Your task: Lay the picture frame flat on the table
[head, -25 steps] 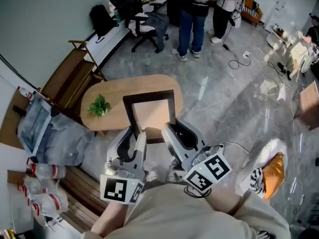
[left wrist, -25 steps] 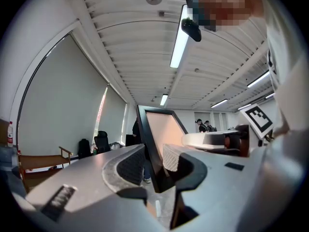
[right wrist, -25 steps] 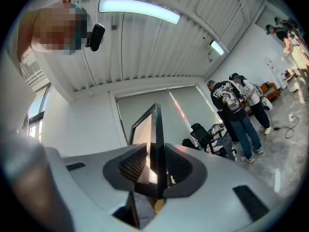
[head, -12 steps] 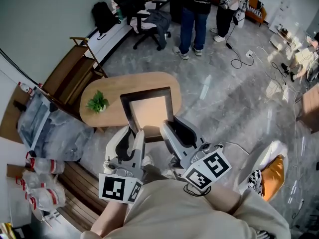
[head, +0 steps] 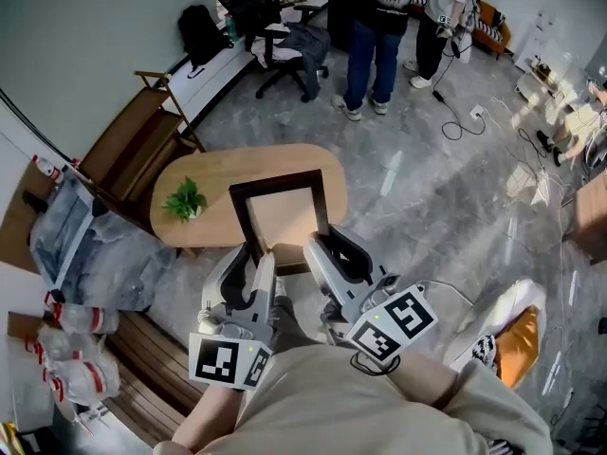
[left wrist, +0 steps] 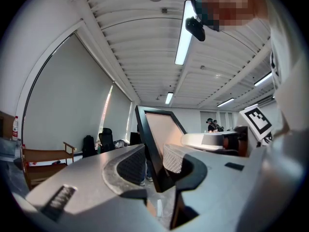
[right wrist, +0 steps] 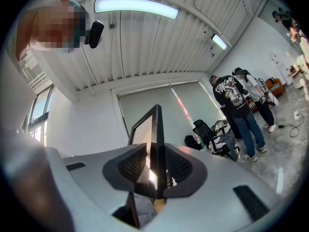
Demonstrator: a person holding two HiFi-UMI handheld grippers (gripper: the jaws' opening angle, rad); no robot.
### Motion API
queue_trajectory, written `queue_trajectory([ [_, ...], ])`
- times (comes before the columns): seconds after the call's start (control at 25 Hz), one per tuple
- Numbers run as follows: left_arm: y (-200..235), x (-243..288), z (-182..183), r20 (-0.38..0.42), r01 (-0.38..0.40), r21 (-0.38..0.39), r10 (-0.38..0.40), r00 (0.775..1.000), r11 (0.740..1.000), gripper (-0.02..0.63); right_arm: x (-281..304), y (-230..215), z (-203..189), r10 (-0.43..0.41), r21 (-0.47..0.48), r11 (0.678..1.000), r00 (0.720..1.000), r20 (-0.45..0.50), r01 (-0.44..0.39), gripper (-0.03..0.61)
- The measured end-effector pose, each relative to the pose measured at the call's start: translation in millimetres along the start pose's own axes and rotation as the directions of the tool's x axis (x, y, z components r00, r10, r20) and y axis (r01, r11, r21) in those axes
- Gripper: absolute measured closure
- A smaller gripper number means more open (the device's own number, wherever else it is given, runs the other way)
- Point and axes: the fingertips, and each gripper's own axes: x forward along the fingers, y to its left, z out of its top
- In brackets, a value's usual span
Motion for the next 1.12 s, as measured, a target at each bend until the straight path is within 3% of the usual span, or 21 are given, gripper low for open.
queue_trajectory([
  [0.56, 87, 94, -18, -0.045, 0.031, -0.030, -0.033, 0.998, 0.999, 0.505, 111, -60, -9, -0.050, 0.016, 0.999, 0.998, -0.043, 0.051, 0.478],
  [1.12, 220, 202, -10, -0.091, 0.096, -0.061, -0.101, 0.991, 0.994, 0.505, 266, -112, -10, -0.127, 0.013, 0.992, 0.990, -0.064, 0.129, 0.479],
])
